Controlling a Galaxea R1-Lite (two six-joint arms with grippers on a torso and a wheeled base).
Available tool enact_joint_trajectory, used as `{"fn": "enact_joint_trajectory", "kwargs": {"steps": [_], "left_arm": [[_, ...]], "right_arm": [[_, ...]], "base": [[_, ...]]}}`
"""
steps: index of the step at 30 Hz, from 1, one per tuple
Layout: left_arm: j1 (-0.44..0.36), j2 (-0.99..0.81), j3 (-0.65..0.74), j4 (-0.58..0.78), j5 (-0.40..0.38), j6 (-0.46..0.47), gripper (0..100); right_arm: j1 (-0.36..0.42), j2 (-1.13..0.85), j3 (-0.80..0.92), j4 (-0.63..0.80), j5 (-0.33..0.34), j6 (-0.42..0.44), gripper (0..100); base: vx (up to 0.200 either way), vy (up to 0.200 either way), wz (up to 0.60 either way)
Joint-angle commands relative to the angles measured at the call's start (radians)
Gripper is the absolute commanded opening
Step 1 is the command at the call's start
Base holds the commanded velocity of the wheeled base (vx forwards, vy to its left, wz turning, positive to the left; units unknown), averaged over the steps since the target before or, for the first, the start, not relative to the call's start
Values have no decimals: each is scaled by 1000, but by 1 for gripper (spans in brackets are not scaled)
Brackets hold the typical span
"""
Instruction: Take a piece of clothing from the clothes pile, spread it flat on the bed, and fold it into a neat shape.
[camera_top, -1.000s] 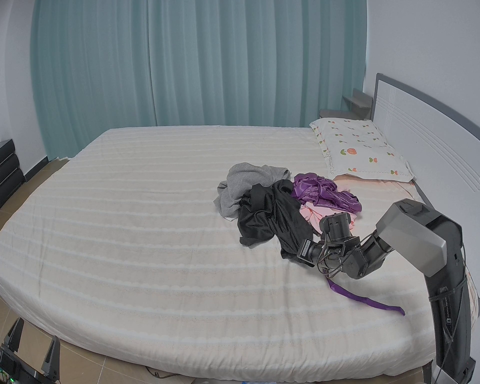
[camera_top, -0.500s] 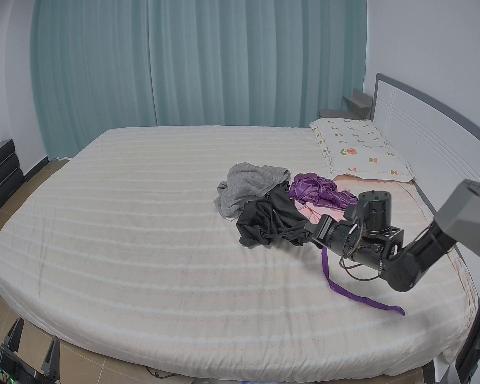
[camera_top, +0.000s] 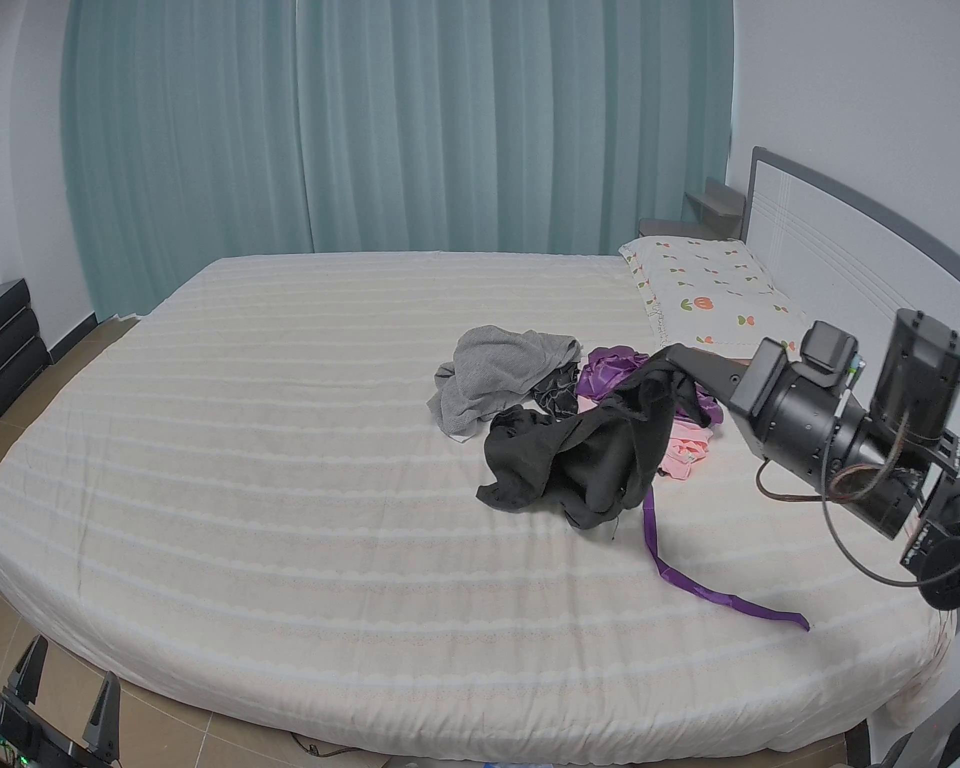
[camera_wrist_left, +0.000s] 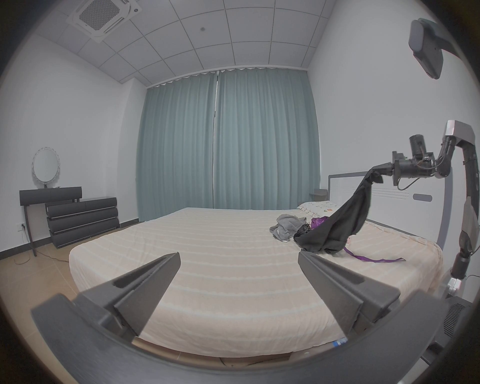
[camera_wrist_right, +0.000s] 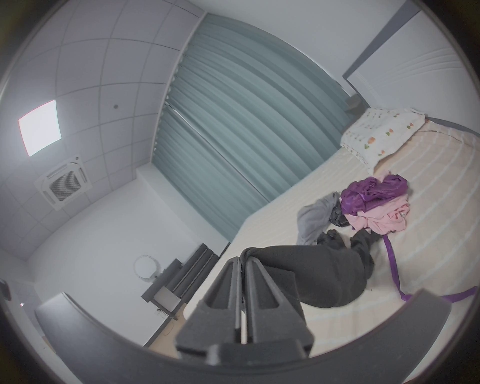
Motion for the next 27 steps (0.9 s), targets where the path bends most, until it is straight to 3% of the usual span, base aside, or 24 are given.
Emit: {"fn": "enact_joint_trajectory", "kwargs": {"steps": [1, 6, 9, 15, 17, 18, 19, 24, 25, 26, 27], "left_arm": [[1, -18, 18, 0, -1, 1, 100], [-1, -18, 18, -2, -50, 13, 100], [-1, -18, 18, -6, -62, 81, 100], [-1, -18, 5, -9, -94, 78, 100], [-7, 59, -171, -49, -111, -5, 100], [-7, 59, -171, -49, -111, -5, 100], [-9, 196, -263, -43, -134, -77, 100], [-32, 397, -226, -43, -254, -43, 100], [-65, 472, -216, -57, -335, -48, 100], [-65, 472, -216, -57, -335, -48, 100], [-93, 567, -214, -68, -392, -54, 100]], "right_arm": [[22, -148, 58, -8, 13, -5, 0], [19, -197, 69, -8, 51, -6, 0], [29, -219, 69, -7, 71, -11, 0], [29, -213, 61, -7, 75, -18, 0], [31, -210, 64, -7, 77, -24, 0], [31, -210, 64, -7, 77, -24, 0], [29, -206, 66, -7, 86, -26, 0], [22, -210, 78, -7, 89, -26, 0], [17, -206, 83, -5, 88, -26, 0], [17, -206, 83, -5, 88, -26, 0], [17, -208, 81, 1, 89, -28, 0]], "base": [[0, 0, 0], [0, 0, 0], [0, 0, 0], [0, 0, 0], [0, 0, 0], [0, 0, 0], [0, 0, 0], [0, 0, 0], [0, 0, 0], [0, 0, 0], [0, 0, 0]]}}
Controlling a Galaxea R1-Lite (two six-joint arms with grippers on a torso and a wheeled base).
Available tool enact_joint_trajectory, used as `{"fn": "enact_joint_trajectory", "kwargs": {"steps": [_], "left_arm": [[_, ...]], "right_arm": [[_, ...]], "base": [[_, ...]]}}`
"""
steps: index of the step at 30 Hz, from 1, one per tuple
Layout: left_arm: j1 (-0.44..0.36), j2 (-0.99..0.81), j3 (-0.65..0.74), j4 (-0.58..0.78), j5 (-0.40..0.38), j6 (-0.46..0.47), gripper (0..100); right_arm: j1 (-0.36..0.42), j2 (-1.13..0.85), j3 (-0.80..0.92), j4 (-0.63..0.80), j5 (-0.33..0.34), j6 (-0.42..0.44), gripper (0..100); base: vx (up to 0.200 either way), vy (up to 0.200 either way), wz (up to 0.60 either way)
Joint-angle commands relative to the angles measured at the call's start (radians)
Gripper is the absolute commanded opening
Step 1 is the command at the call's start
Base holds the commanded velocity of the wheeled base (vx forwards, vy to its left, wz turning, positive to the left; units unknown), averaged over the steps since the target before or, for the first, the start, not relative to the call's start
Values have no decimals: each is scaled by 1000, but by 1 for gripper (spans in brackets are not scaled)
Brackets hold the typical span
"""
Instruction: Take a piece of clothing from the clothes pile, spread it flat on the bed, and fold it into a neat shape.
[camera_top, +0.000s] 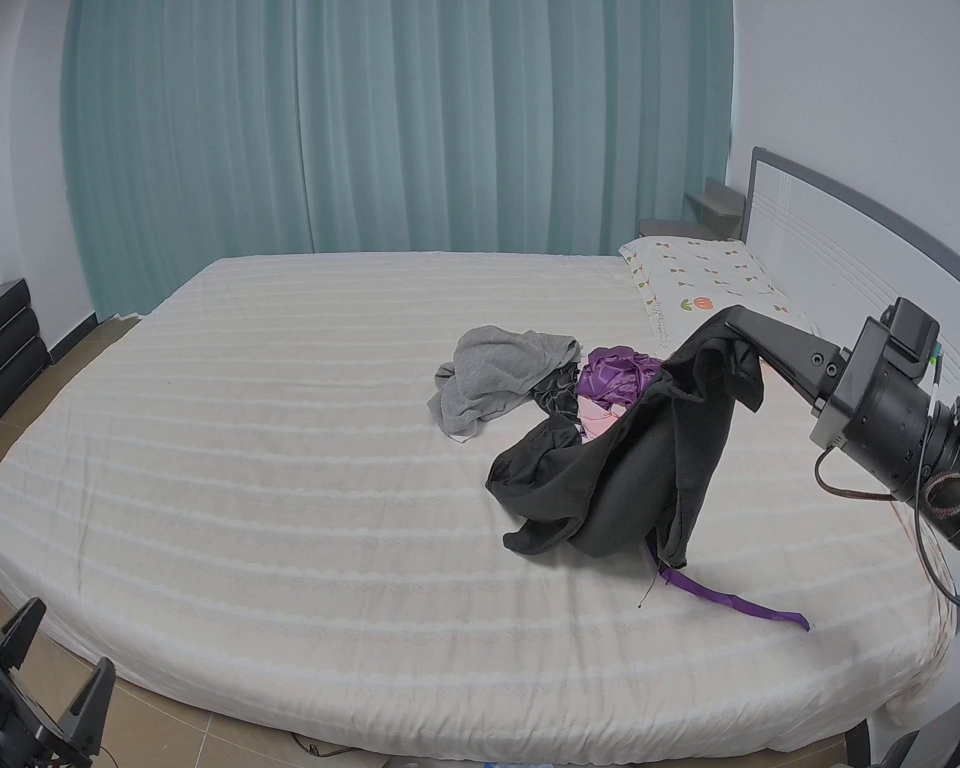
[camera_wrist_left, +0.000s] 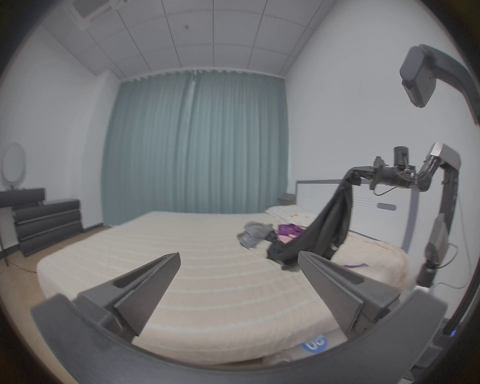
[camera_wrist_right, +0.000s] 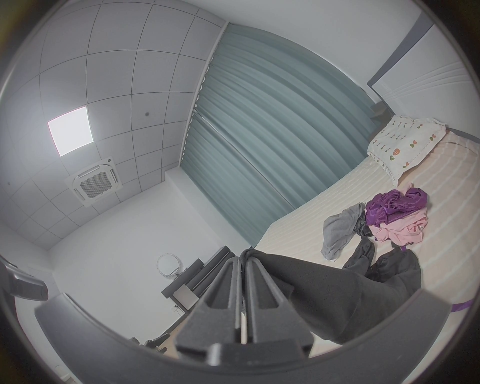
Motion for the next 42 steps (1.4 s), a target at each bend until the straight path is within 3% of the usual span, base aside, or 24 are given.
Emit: {"fn": "enact_joint_trajectory", "kwargs": {"steps": [1, 3, 4, 9, 11, 12, 16, 19, 21, 23, 27, 32, 42], "left_arm": [[-77, 410, -68, -33, -191, -42, 100], [-79, 509, -71, -45, -201, -37, 100], [-84, 639, -72, -99, -205, -34, 100], [-96, 946, -69, -292, -204, -40, 100], [-97, 955, -69, -298, -204, -40, 100], [-122, 1107, -82, -372, -196, -34, 100], [-145, 1234, -89, -481, -193, -39, 100], [-214, 1403, -111, -582, -190, -39, 100], [-215, 1409, -114, -587, -190, -39, 100], [-265, 1581, -181, -682, -151, -43, 100], [-329, 1688, -243, -717, -104, -88, 100], [-467, 1869, -402, -769, -46, -197, 100], [-594, 2087, -603, -832, 36, -229, 100]], "right_arm": [[-10, 4, 13, 6, 5, -4, 0], [-12, 6, 5, 10, 5, -6, 0], [-13, 9, 0, 11, 6, -18, 0], [-13, 38, -3, 10, 11, -38, 0], [-12, 39, -3, 10, 11, -38, 0], [-15, 59, -13, 3, 12, -38, 0], [-31, 69, -38, 8, 11, -38, 0], [-31, 70, -39, 6, 11, -38, 0], [-31, 70, -39, 6, 11, -38, 0], [-30, 81, -41, -3, 11, -38, 0], [-30, 73, -49, 0, 9, -41, 0], [-31, 53, -50, 8, 3, -52, 0], [-30, 50, -58, 8, 0, -61, 0]], "base": [[0, 0, 0], [0, 0, 0], [0, 0, 0], [0, 0, 0], [0, 0, 0], [0, 0, 0], [0, 0, 0], [0, 0, 0], [0, 0, 0], [0, 0, 0], [0, 0, 0], [0, 0, 0], [0, 0, 0]]}}
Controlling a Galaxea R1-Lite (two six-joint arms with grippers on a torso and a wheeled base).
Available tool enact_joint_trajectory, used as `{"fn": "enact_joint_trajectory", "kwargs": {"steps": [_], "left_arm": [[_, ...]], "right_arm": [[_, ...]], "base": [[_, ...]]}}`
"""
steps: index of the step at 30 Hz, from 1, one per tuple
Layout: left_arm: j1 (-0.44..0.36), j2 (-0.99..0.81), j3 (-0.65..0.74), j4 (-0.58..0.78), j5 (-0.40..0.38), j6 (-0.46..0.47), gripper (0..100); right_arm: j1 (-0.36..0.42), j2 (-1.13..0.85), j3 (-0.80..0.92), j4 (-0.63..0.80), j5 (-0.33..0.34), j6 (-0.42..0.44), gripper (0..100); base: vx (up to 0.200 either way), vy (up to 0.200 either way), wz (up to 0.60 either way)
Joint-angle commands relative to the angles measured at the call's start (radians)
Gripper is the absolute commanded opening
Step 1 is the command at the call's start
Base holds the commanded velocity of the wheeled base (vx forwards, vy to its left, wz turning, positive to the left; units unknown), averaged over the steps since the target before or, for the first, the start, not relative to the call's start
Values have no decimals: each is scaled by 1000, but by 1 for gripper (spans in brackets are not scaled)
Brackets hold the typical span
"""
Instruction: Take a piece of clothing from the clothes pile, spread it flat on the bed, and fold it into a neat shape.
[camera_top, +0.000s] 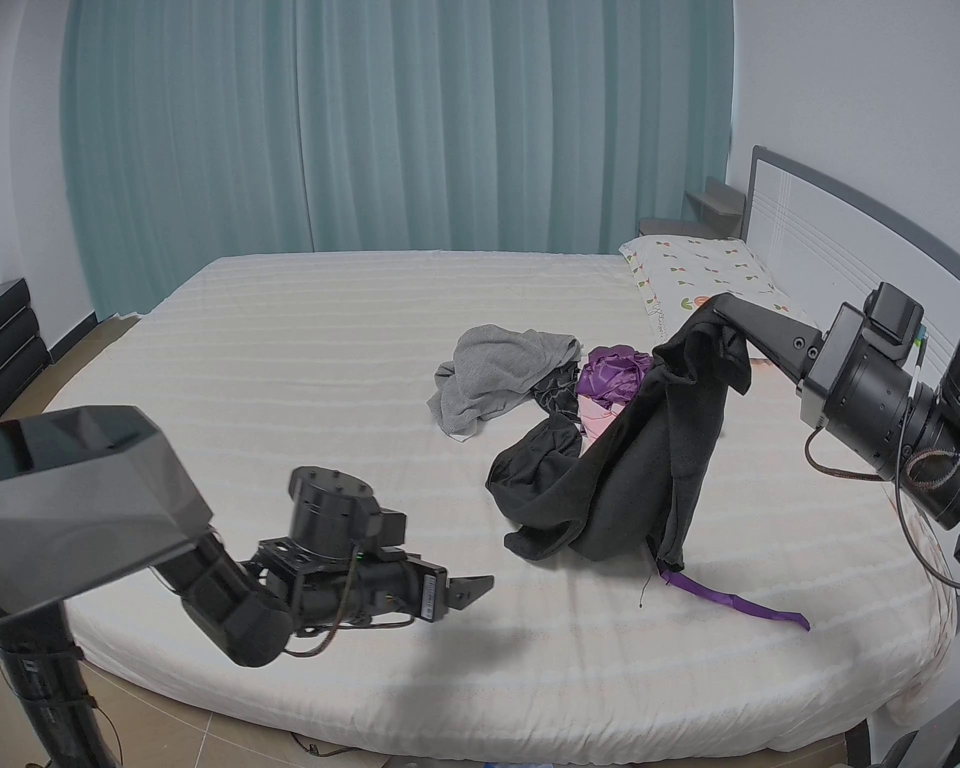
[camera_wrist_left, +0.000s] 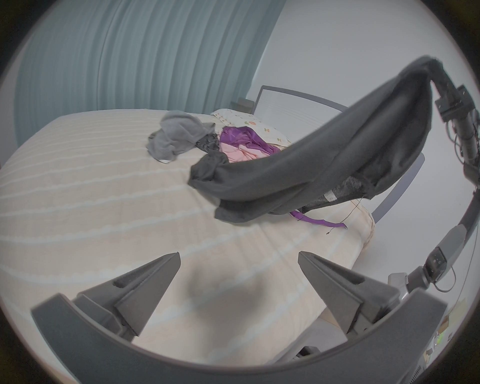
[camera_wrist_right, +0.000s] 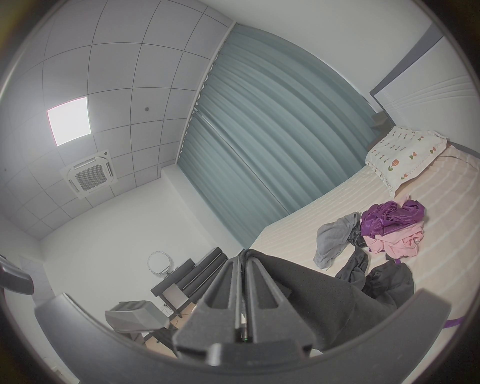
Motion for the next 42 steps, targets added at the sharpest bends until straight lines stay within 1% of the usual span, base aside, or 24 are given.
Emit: {"fn": "enact_joint_trajectory", "kwargs": {"steps": [1, 3, 4, 5, 6, 7, 8, 9, 11, 12, 14, 19, 21, 22, 23, 29, 30, 31, 32, 33, 36, 39, 40, 42], "left_arm": [[-73, 186, -116, -25, 27, -24, 100], [-74, 221, -164, -26, 27, -24, 100], [-74, 221, -164, -26, 27, -24, 100], [-74, 259, -219, -28, 29, -24, 100], [-74, 262, -224, -28, 30, -24, 100], [-74, 294, -273, -28, 30, -24, 100], [-74, 298, -277, -28, 32, -24, 100], [-74, 327, -323, -28, 32, -27, 100], [-74, 333, -332, -28, 32, -27, 100], [-78, 382, -398, -28, 32, -31, 100], [-78, 413, -446, -28, 32, -35, 100], [-74, 462, -556, -20, 21, -115, 100], [-74, 463, -560, -20, 21, -116, 100], [-78, 502, -615, -28, 18, -124, 100], [-78, 508, -632, -28, 16, -135, 100], [-76, 551, -727, -3, 15, -241, 100], [-76, 551, -727, -3, 15, -241, 0], [-76, 555, -776, 40, 16, -274, 0], [-76, 555, -776, 40, 16, -274, 0], [-78, 557, -800, 74, 21, -307, 0], [-76, 560, -799, 71, 36, -311, 0], [-73, 560, -794, 71, 94, -311, 0], [-71, 554, -790, 71, 137, -311, 0], [-67, 546, -776, 69, 167, -314, 0]], "right_arm": [[2, -3, -12, 0, -1, -5, 0], [2, -1, -19, 0, -1, -6, 0], [2, -1, -19, 0, -1, -6, 0], [2, -4, -27, 0, -1, -6, 0], [2, -4, -27, 0, -1, -6, 0], [4, -7, -28, 0, -2, -6, 0], [5, -7, -28, 0, -2, -6, 0], [7, -9, -27, 2, -2, -6, 0], [7, -7, -25, 2, -2, -6, 0], [8, -7, -24, 2, -2, -6, 0], [8, -9, -24, 3, -2, -6, 0], [7, -9, -35, 3, -2, -8, 0], [7, -9, -35, 3, -2, -6, 0], [8, -9, -41, 3, -2, -8, 0], [8, -7, -41, 3, -2, -8, 0], [7, -6, -51, 3, -1, -8, 0], [7, -6, -51, 3, -1, -8, 0], [5, -3, -56, 3, -1, -8, 0], [5, -3, -56, 3, -1, -8, 0], [-2, 4, -59, 3, -1, -6, 0], [-7, 8, -58, 3, -1, -6, 0], [-9, 14, -58, 3, -1, -6, 0], [-12, 17, -56, 2, -1, -6, 0], [-19, 20, -50, 2, -1, -6, 0]], "base": [[0, 0, 0], [0, 0, 0], [0, 0, 0], [0, 0, 0], [0, 0, 0], [0, 0, 0], [0, 0, 0], [0, 0, 0], [0, 0, 0], [0, 0, 0], [0, 0, 0], [0, 0, 0], [0, 0, 0], [0, 0, 0], [0, 0, 0], [0, 0, 0], [0, 0, 0], [0, 0, 0], [0, 0, 0], [0, 0, 0], [0, 0, 0], [0, 0, 0], [0, 0, 0], [0, 0, 0]]}}
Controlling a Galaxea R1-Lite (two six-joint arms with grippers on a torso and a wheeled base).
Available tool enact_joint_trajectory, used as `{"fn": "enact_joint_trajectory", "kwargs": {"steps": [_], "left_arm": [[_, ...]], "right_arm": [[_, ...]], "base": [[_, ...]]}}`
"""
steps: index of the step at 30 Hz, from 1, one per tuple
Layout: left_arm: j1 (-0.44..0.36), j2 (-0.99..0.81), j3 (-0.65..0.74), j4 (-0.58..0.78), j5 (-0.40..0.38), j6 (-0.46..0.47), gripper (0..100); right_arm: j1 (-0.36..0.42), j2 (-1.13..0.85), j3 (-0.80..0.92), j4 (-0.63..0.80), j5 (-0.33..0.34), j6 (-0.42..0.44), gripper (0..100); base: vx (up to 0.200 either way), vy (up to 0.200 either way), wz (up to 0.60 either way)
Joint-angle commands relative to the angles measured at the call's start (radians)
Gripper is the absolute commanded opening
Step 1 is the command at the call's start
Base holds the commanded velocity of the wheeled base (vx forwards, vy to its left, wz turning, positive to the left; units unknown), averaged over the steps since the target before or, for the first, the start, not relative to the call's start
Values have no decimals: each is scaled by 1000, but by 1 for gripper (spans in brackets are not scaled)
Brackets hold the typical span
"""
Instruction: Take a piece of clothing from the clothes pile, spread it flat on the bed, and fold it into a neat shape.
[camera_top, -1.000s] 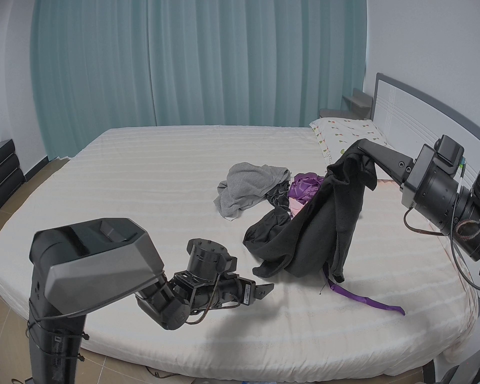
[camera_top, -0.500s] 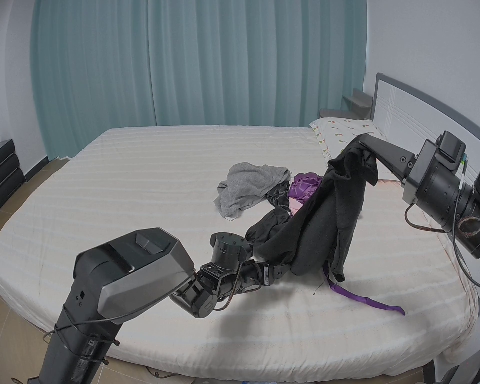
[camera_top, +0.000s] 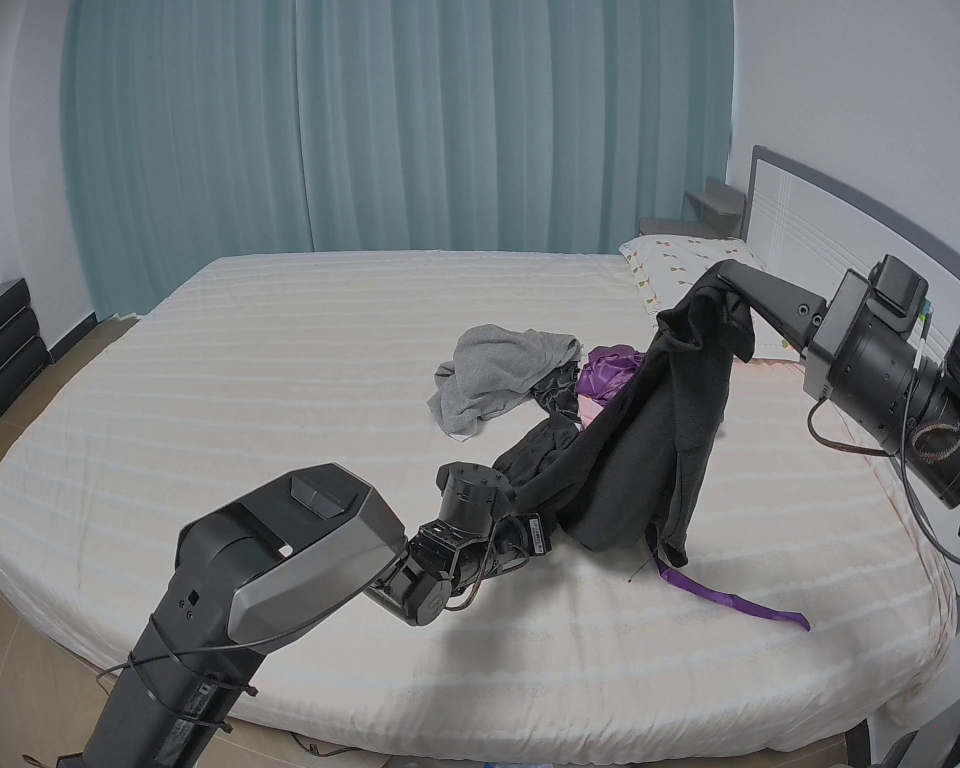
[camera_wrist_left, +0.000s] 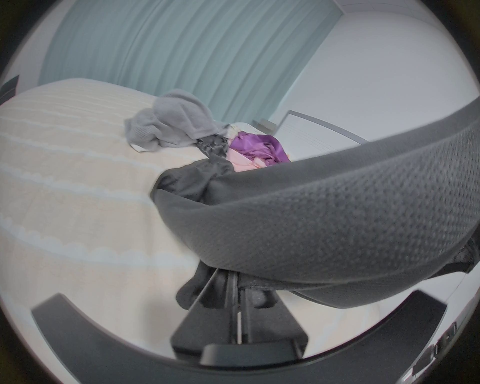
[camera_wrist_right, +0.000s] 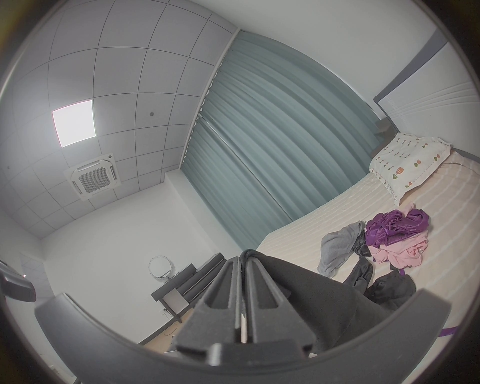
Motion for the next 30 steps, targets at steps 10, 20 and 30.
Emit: {"fn": "enact_joint_trajectory", "kwargs": {"steps": [10, 20, 30], "left_arm": [[94, -402, 326, 1, 58, -32, 0], [169, -804, 493, 98, 62, -45, 0], [249, -988, 444, 141, 90, -48, 0]], "right_arm": [[-151, 122, 44, -14, 12, 14, 0], [-258, 298, -165, -9, -17, 42, 0], [-257, 209, -298, 176, -35, 28, 0]], "base": [[0, 0, 0], [0, 0, 0], [0, 0, 0]]}}
